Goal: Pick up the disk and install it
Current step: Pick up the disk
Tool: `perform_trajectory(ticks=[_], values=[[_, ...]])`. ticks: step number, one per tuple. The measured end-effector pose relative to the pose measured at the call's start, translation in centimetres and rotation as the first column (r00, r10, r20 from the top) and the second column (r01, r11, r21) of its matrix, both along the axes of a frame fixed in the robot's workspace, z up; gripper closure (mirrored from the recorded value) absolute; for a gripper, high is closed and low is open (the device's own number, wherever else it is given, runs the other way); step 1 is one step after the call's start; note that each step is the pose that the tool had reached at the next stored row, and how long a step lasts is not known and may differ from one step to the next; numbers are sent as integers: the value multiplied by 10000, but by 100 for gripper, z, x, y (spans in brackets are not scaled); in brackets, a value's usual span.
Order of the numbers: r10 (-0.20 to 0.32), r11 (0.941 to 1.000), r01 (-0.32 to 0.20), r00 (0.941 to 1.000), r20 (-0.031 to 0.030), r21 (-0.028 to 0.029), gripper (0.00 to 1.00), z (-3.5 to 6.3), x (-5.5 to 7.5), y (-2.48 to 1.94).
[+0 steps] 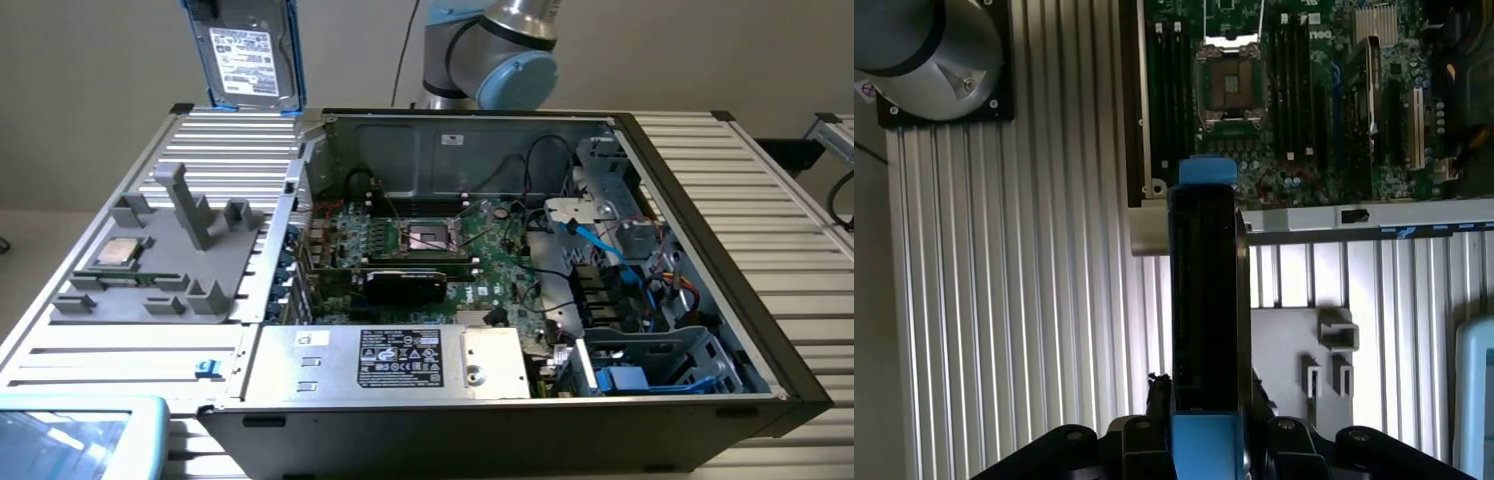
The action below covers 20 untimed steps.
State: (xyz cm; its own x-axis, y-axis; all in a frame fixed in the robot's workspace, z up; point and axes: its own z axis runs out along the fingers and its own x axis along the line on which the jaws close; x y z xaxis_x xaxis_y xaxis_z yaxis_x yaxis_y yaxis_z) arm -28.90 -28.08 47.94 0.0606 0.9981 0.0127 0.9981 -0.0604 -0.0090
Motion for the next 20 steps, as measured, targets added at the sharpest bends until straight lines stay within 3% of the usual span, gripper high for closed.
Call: perform_trajectory(ticks=[8,20], values=[[2,10000,-2,10000,2,-1,63,7,22,-1],[1,10000,-1,10000,0,2,63,101,559,-25]])
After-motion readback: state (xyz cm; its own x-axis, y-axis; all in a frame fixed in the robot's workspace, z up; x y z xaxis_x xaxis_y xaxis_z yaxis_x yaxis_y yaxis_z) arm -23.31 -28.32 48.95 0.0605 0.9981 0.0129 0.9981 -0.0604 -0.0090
